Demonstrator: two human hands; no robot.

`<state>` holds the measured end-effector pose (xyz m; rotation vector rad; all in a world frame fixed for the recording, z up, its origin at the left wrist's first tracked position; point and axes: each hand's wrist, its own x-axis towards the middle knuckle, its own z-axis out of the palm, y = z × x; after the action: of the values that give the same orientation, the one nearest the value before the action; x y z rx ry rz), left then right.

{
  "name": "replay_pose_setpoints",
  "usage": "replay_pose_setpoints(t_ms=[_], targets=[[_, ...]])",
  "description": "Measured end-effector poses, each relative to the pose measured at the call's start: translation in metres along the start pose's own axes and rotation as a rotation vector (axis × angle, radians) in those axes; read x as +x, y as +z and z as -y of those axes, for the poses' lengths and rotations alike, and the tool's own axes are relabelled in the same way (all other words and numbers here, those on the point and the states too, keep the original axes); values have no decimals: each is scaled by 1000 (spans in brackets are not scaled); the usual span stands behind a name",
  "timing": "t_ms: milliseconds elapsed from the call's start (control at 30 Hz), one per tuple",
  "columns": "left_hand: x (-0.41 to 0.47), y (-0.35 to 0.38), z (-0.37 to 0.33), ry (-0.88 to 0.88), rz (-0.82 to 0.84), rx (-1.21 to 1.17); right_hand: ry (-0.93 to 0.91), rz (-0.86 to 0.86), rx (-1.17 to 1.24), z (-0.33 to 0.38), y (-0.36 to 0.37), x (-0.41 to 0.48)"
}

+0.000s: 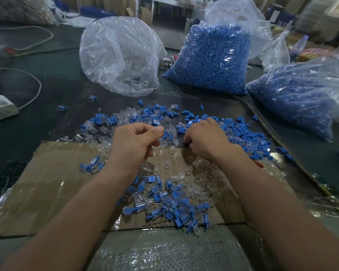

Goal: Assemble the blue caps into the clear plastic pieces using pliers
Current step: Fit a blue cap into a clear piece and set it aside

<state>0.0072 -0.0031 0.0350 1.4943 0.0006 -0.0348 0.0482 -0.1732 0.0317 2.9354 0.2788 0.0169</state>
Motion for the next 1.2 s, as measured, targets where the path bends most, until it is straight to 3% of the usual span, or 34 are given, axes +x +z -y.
replay_pose_setpoints(t_ms=[367, 700, 900, 1200], targets=[[-1, 0, -2, -10, 6, 13, 10, 26, 129, -4, -2, 1], [-1, -1, -3, -7, 7, 20, 39, -148, 398, 5, 0, -6], [-2, -1, -3, -10, 1, 27, 120, -20, 253, 24, 0, 3], [-2, -1, -4, -13, 4, 19, 104, 1, 141, 28, -5, 3]])
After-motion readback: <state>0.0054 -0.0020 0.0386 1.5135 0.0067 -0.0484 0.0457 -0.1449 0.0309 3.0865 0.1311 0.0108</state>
